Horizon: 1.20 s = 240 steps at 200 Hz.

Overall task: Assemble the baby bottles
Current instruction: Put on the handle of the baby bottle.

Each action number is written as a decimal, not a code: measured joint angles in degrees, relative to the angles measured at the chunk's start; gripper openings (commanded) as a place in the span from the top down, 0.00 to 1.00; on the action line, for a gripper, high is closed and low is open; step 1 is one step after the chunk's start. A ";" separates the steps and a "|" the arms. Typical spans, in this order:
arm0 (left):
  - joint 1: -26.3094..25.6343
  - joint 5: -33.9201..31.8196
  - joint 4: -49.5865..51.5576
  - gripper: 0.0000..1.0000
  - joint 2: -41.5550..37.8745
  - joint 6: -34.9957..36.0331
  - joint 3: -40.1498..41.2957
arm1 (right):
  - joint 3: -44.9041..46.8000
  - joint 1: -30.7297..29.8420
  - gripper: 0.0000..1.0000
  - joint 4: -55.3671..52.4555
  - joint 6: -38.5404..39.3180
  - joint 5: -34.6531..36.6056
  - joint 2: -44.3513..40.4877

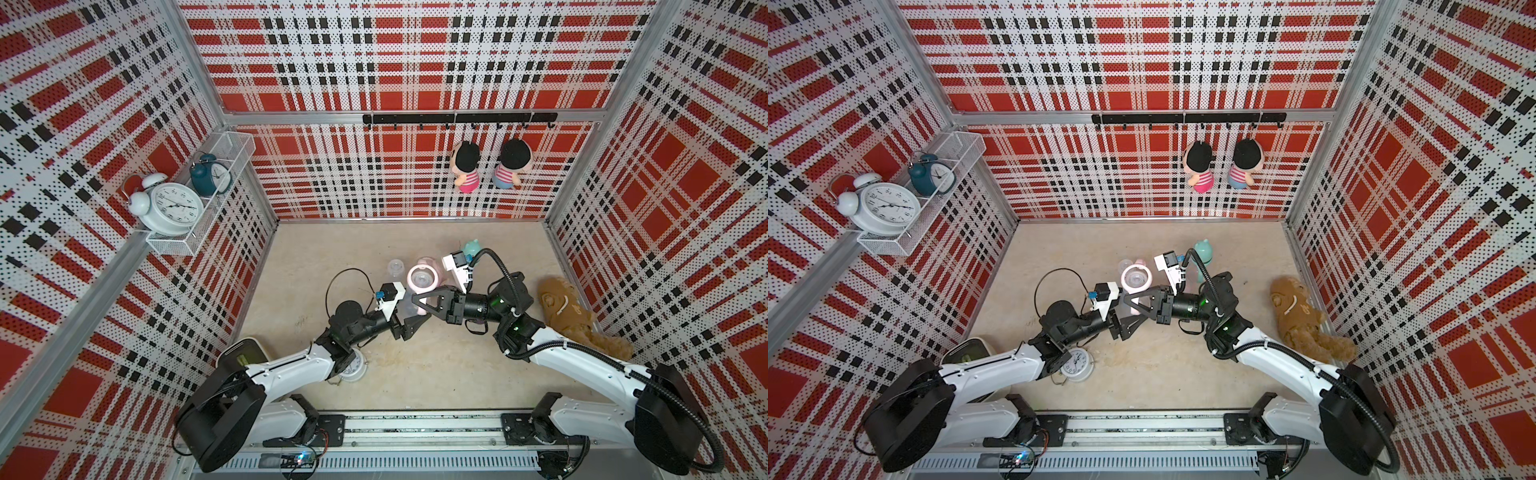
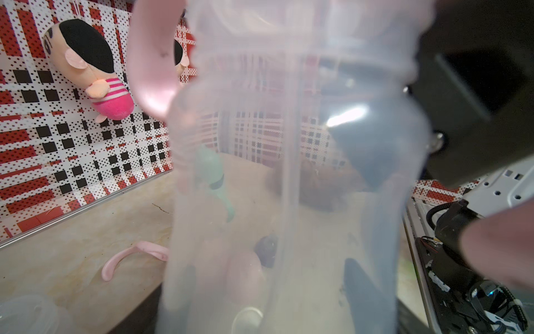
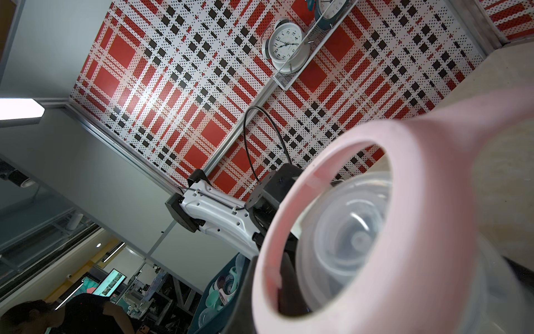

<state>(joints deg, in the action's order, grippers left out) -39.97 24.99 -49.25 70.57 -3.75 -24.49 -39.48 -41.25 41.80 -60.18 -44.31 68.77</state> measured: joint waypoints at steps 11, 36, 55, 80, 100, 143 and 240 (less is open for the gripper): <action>0.00 0.00 0.00 1.00 -0.42 0.09 0.00 | 0.44 -0.13 1.00 0.87 -0.52 -0.09 0.35; -0.04 -0.11 -0.02 1.00 -1.40 0.24 0.00 | 0.85 -0.28 1.00 2.40 -1.33 -0.42 0.44; -0.11 -0.22 -0.20 1.00 -1.97 0.35 0.02 | 0.96 -0.37 0.98 4.11 -2.29 -0.74 0.70; -0.11 -0.68 -0.46 1.00 -2.03 0.44 0.07 | 1.09 -0.37 0.95 8.44 -5.01 -1.53 2.69; -0.11 -1.55 -0.72 1.00 -2.12 0.63 0.59 | 1.33 -0.37 0.94 11.32 -7.26 -2.08 4.15; -0.11 -3.02 -1.70 1.00 -2.40 1.16 1.92 | 1.92 -0.37 0.88 11.87 -9.22 -2.62 4.52; 0.72 -5.11 -4.76 1.00 -2.71 0.52 2.73 | 1.29 -0.57 0.49 0.11 -4.68 -2.43 1.14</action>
<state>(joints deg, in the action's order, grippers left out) -39.24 19.88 -54.02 67.85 -3.22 -21.76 -38.20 -41.82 41.91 -64.86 -46.74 69.91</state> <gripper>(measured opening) 0.814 0.498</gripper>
